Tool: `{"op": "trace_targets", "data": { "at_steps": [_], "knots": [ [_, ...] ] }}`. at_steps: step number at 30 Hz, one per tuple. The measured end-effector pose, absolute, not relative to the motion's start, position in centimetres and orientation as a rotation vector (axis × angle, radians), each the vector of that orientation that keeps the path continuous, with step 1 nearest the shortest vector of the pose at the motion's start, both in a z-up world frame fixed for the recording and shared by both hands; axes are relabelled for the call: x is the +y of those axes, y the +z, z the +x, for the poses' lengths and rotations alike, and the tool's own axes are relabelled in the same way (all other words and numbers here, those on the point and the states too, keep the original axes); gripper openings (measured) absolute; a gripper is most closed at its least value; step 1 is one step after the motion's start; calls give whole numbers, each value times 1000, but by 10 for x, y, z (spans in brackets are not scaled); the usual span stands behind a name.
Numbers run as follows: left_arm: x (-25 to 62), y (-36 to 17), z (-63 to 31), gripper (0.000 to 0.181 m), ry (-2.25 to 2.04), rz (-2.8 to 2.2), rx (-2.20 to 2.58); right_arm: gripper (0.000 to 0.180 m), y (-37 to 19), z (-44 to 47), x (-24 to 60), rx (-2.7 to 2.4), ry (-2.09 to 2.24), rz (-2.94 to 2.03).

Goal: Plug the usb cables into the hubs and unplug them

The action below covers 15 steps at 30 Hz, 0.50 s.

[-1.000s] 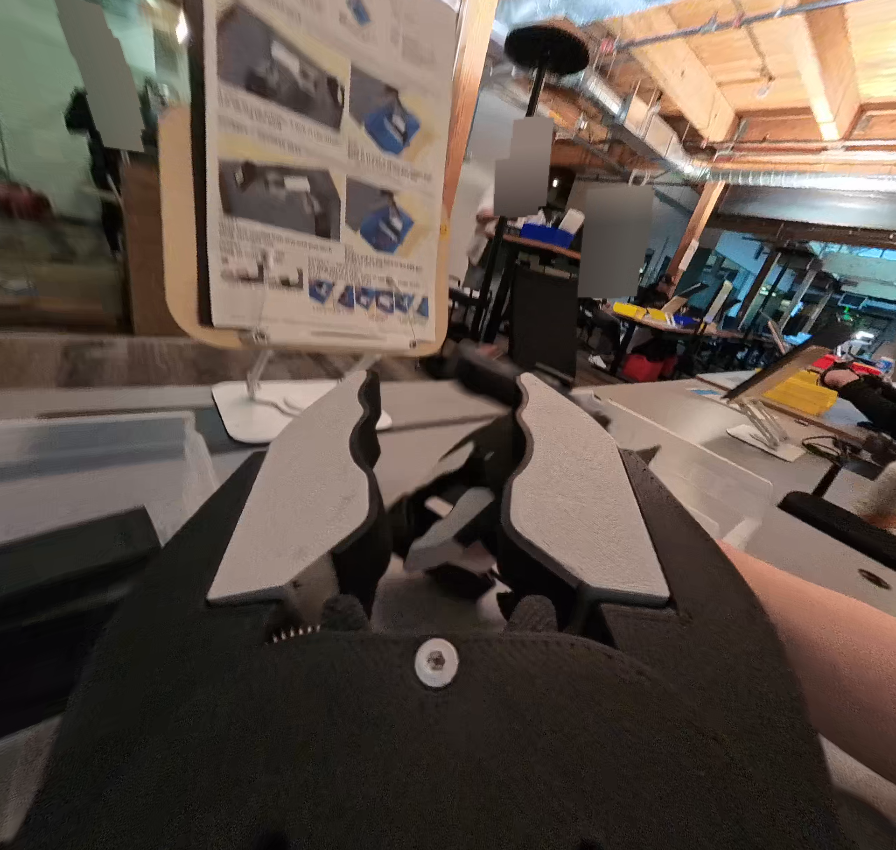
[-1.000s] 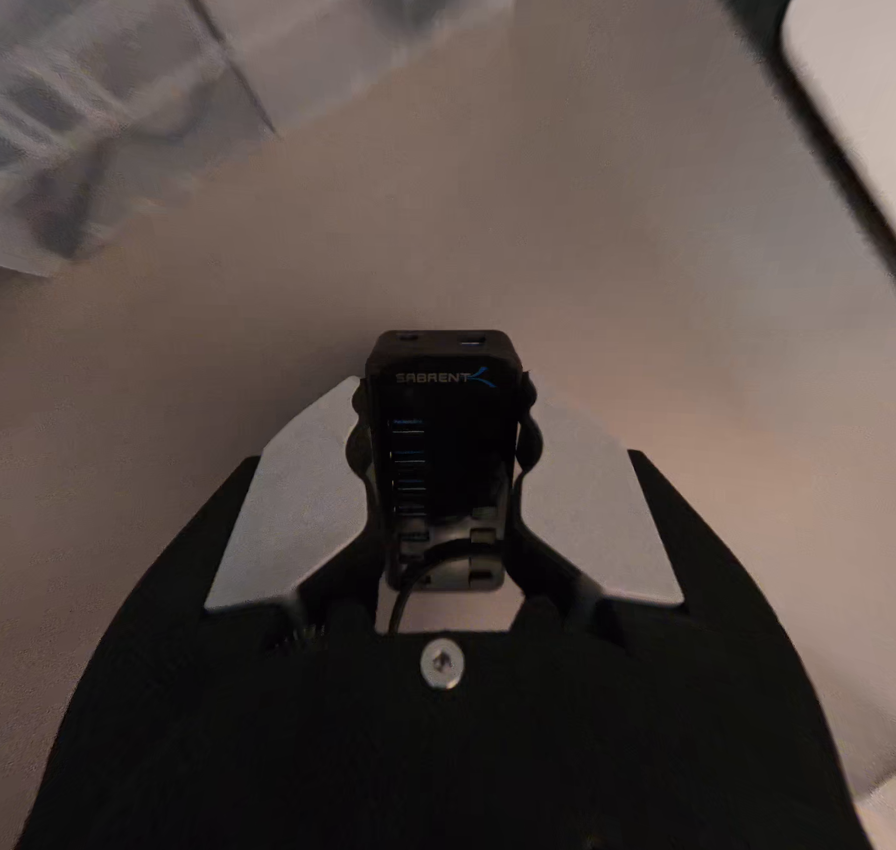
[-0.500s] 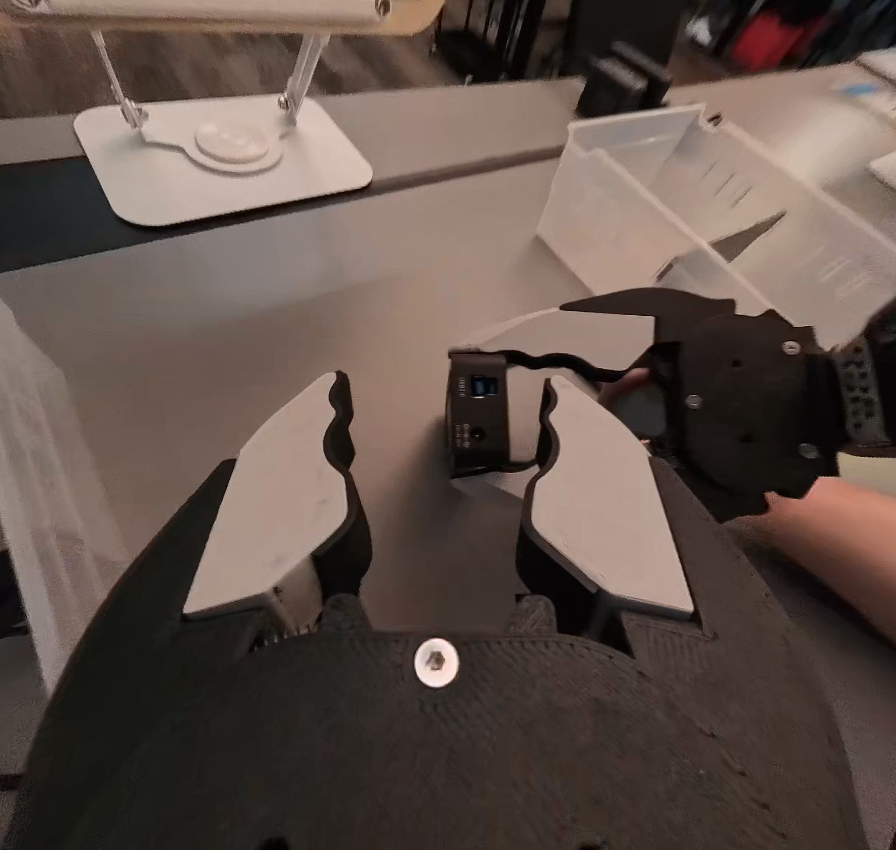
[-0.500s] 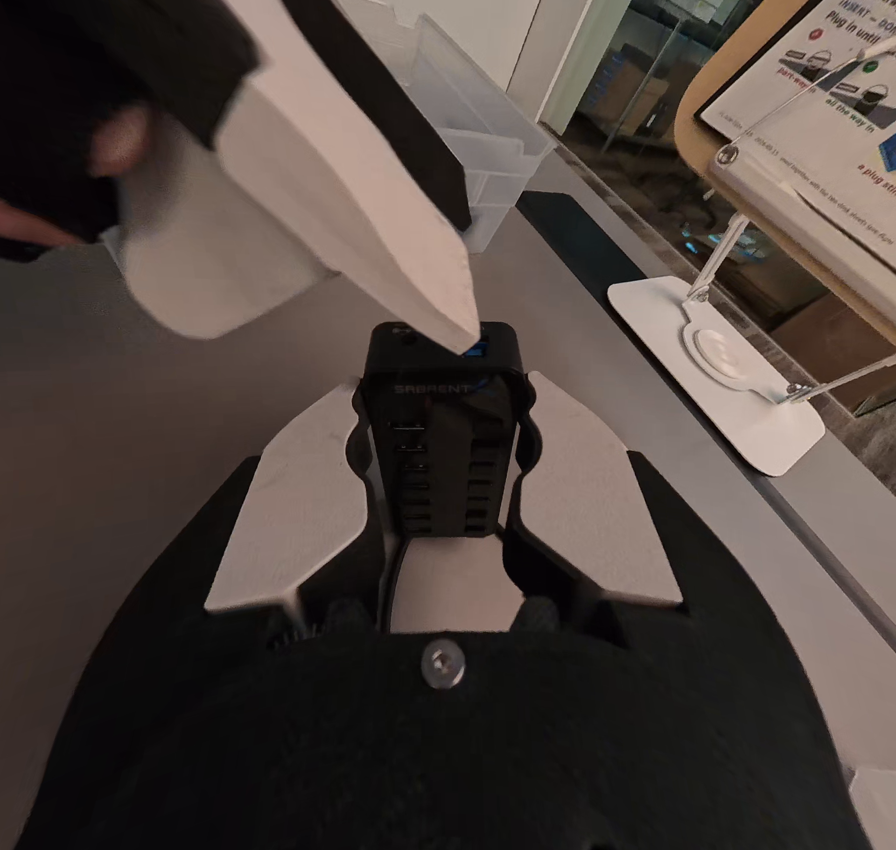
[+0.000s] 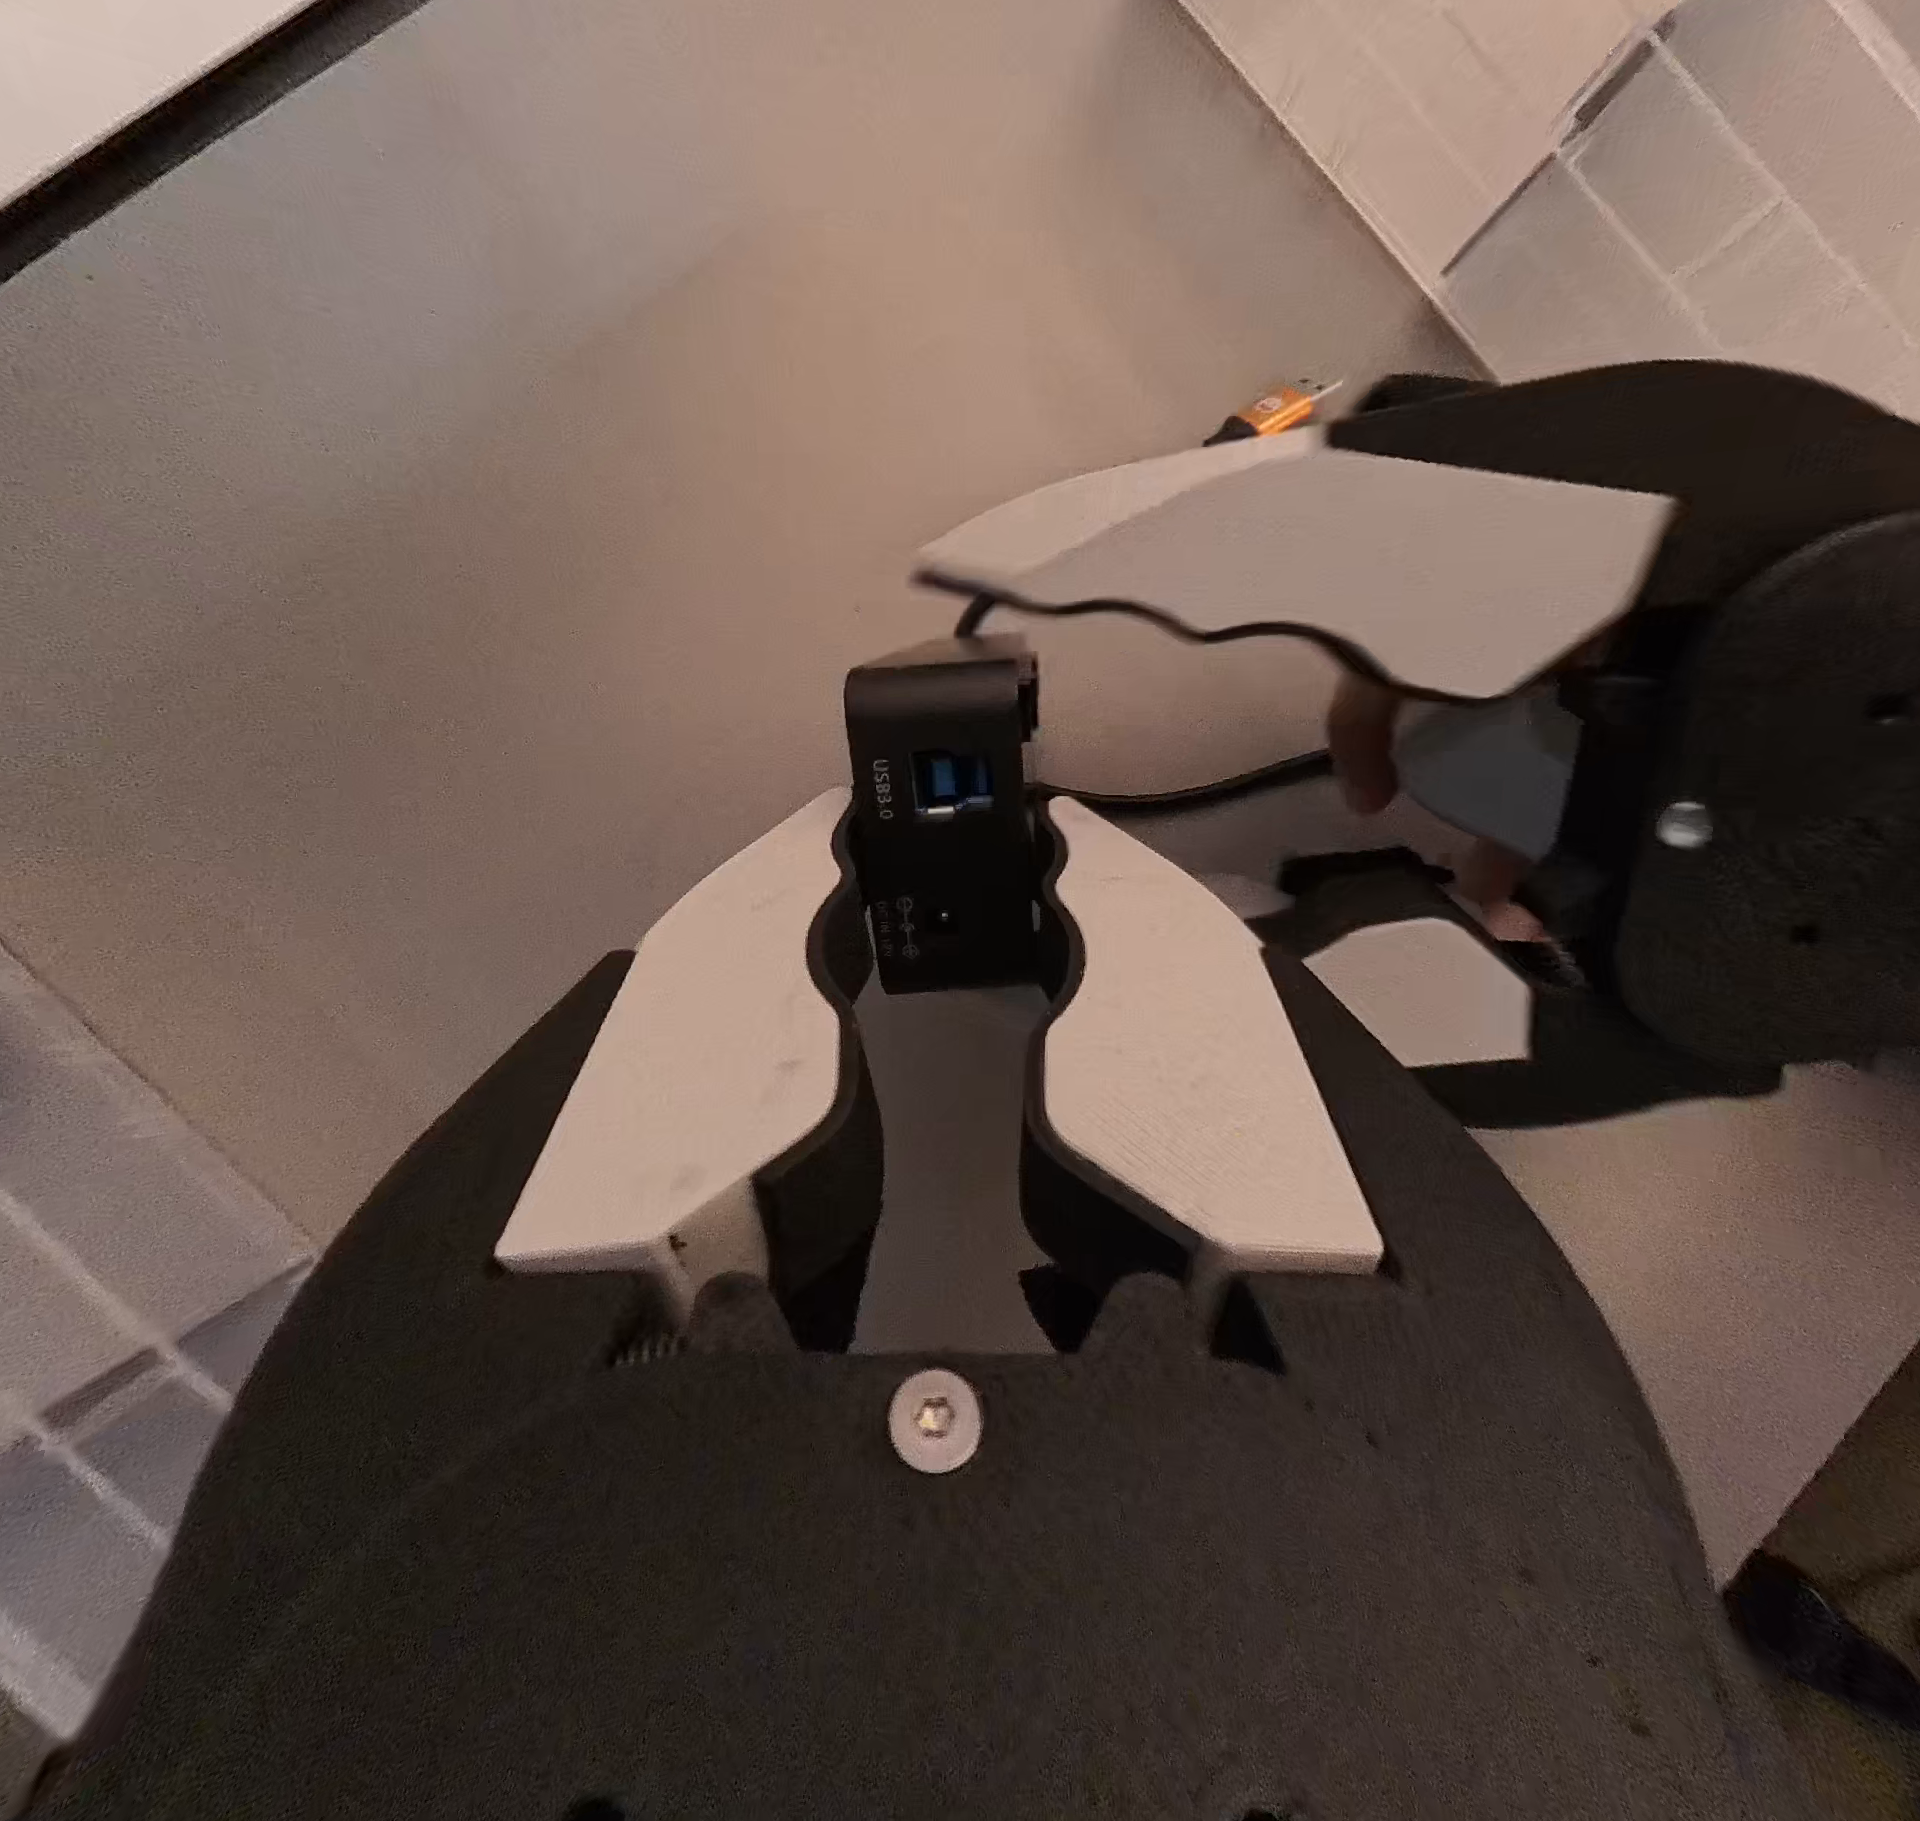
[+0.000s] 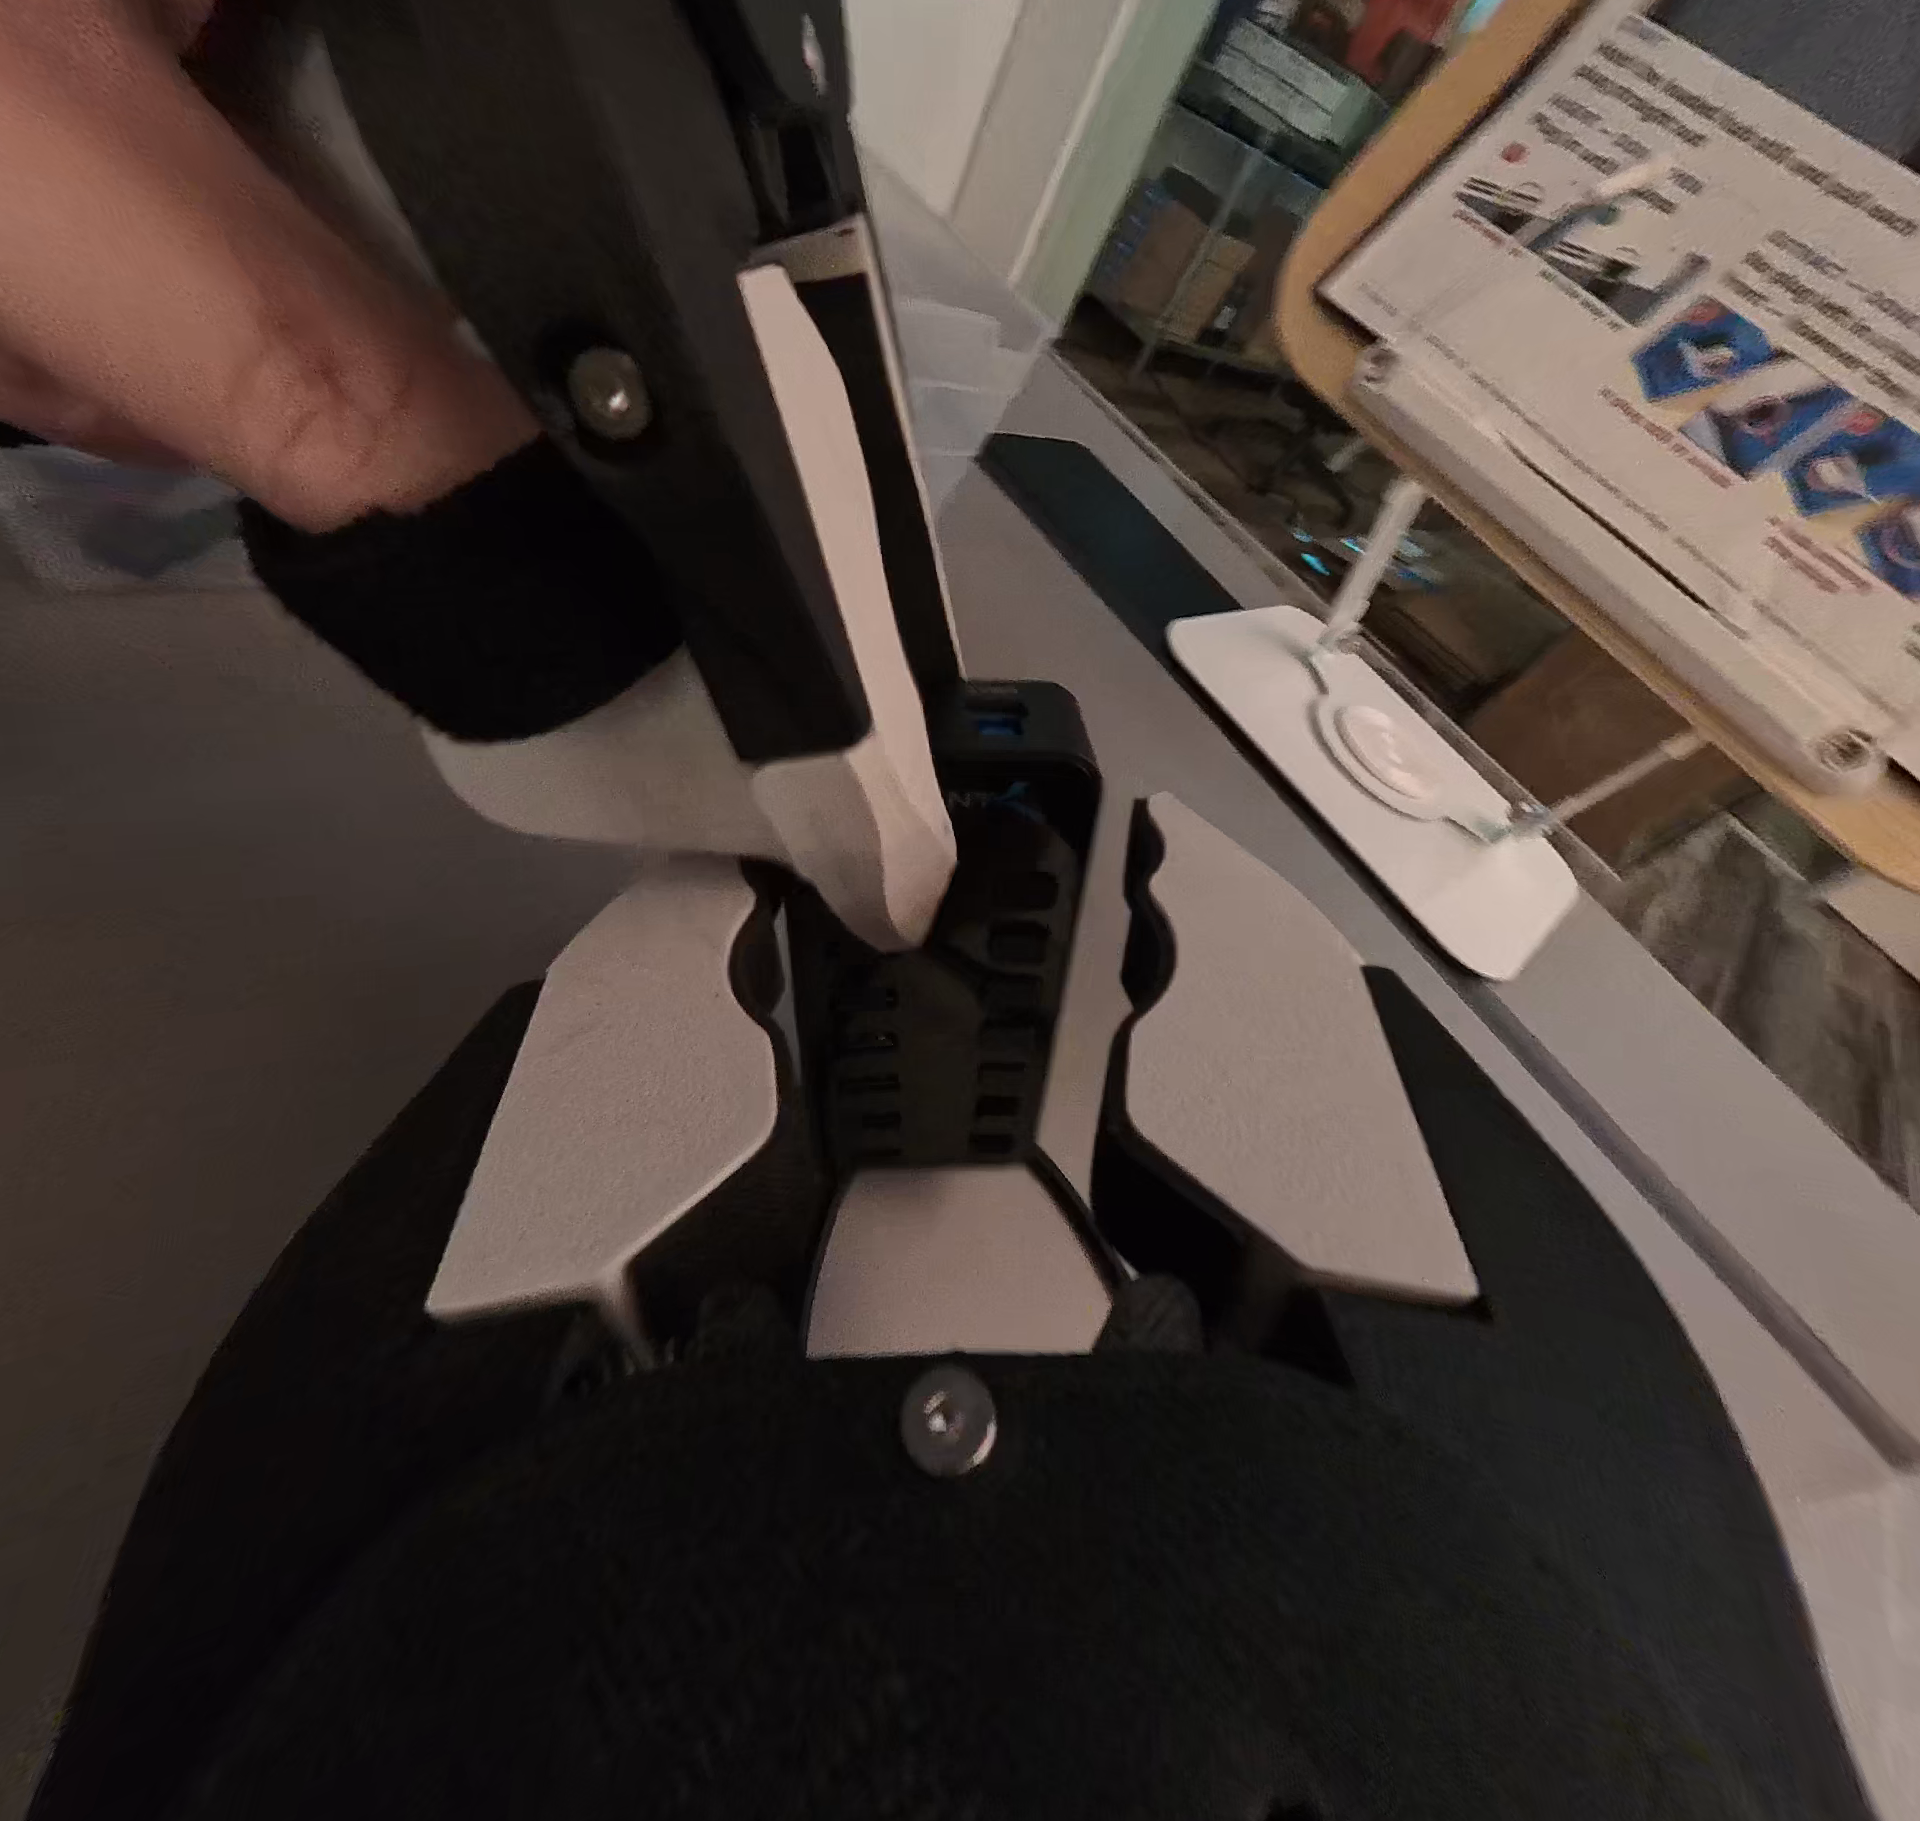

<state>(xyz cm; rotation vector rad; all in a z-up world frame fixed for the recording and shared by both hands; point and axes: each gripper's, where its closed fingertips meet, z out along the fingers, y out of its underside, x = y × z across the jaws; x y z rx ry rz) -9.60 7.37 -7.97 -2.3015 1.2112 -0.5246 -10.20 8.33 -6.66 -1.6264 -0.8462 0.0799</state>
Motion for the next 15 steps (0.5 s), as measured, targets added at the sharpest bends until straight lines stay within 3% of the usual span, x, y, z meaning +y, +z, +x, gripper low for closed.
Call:
{"op": "trace_targets", "data": {
  "at_steps": [7,15],
  "knots": [
    [129,-72,-123,26,-143,-2409,1321,65,-43,-79,44,-679,131,-1586],
    [142,-80,-126,26,-204,-2415,1249,59,-58,-66,15,-754,92,-1602]
  ]
}}
